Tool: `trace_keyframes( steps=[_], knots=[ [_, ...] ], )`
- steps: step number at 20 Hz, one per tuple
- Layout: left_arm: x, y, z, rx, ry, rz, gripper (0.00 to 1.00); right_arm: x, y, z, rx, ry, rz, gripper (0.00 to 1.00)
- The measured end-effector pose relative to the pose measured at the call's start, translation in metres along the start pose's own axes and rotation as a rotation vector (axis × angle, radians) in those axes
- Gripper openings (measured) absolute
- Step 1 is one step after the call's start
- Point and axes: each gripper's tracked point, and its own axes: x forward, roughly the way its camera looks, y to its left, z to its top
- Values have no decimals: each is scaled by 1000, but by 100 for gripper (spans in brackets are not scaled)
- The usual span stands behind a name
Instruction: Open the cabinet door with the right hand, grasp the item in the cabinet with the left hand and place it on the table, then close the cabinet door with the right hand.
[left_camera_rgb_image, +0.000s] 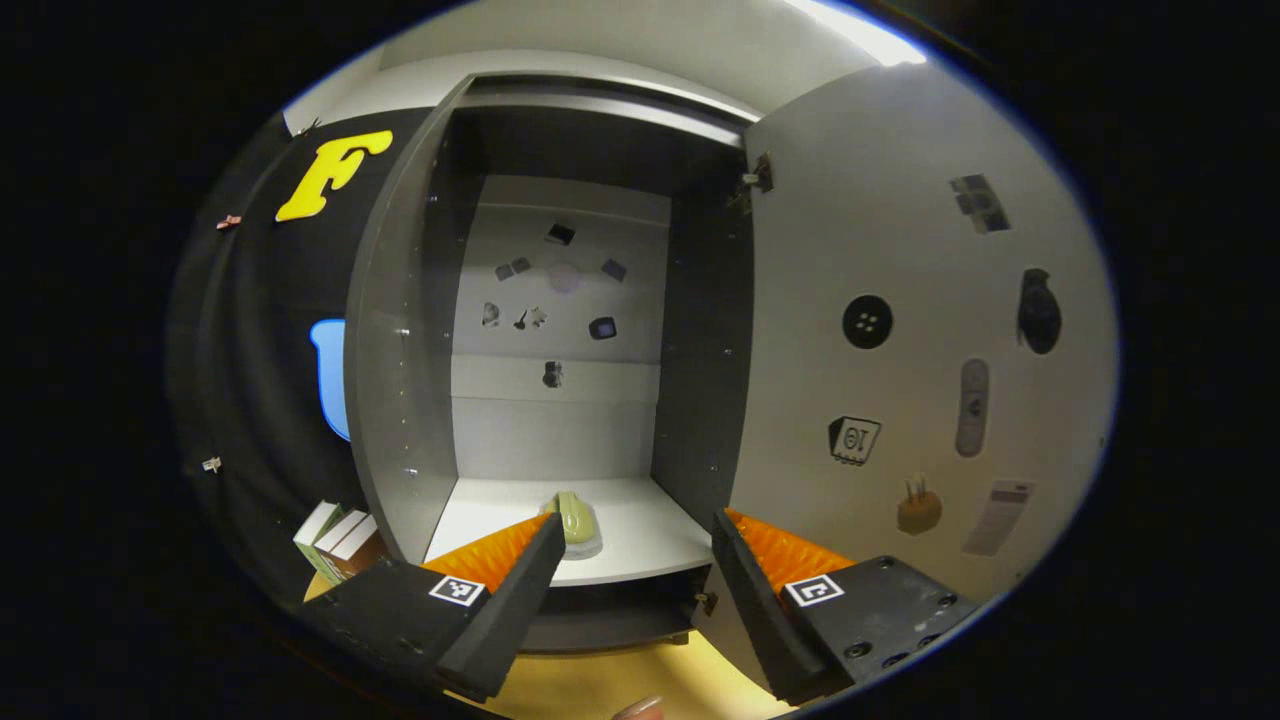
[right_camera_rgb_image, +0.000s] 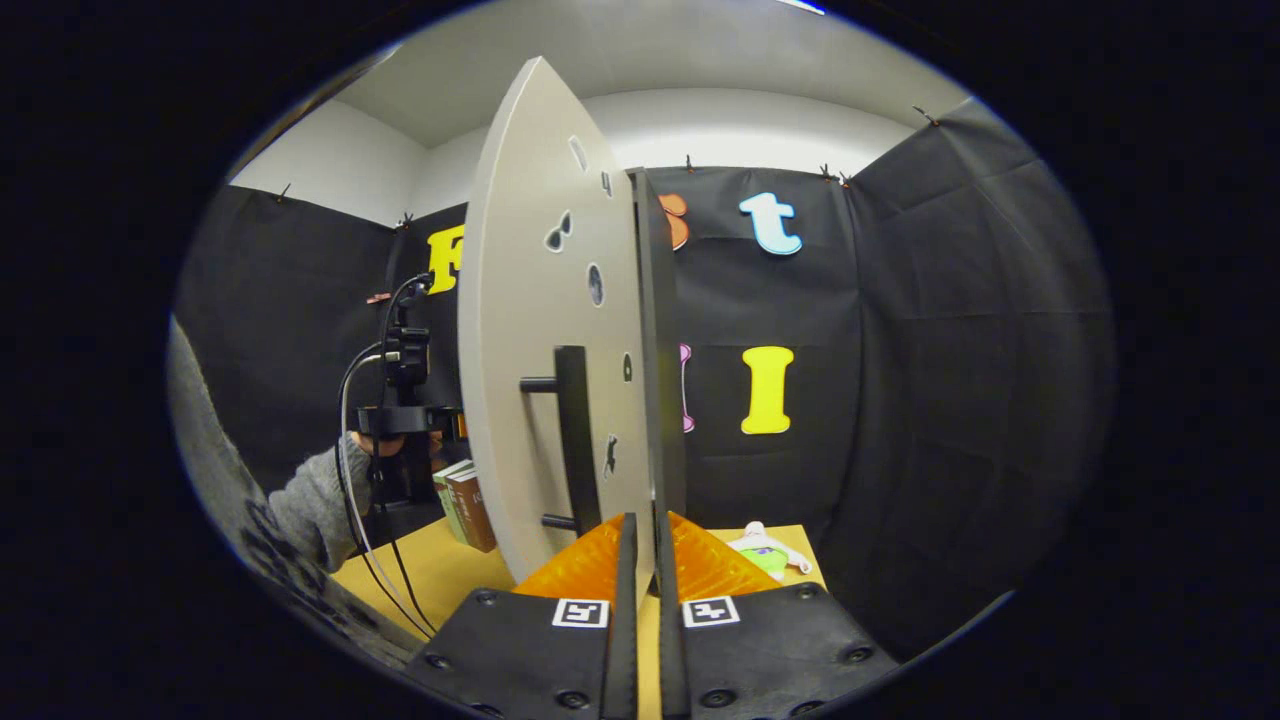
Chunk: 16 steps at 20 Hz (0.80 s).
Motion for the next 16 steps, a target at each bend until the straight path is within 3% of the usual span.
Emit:
trace_keyframes(
  steps=[3,5,6,9,11,16],
  knots=[
    [35,15,-3,24,53,31,93,0,-32,-13,-51,39,-96,58],
    [54,22,-4,35,76,62,93,3,-47,-8,-85,3,-127,91],
    [64,24,-3,47,78,68,93,6,-56,-6,-90,-2,-148,99],
    [92,31,-8,92,101,90,91,10,-66,-6,-57,-16,-172,94],
    [109,38,-17,98,129,108,90,11,-64,-10,-32,-1,-168,97],
    [144,62,-36,31,217,137,84,15,-64,-12,-17,12,-138,97]
  ],
)
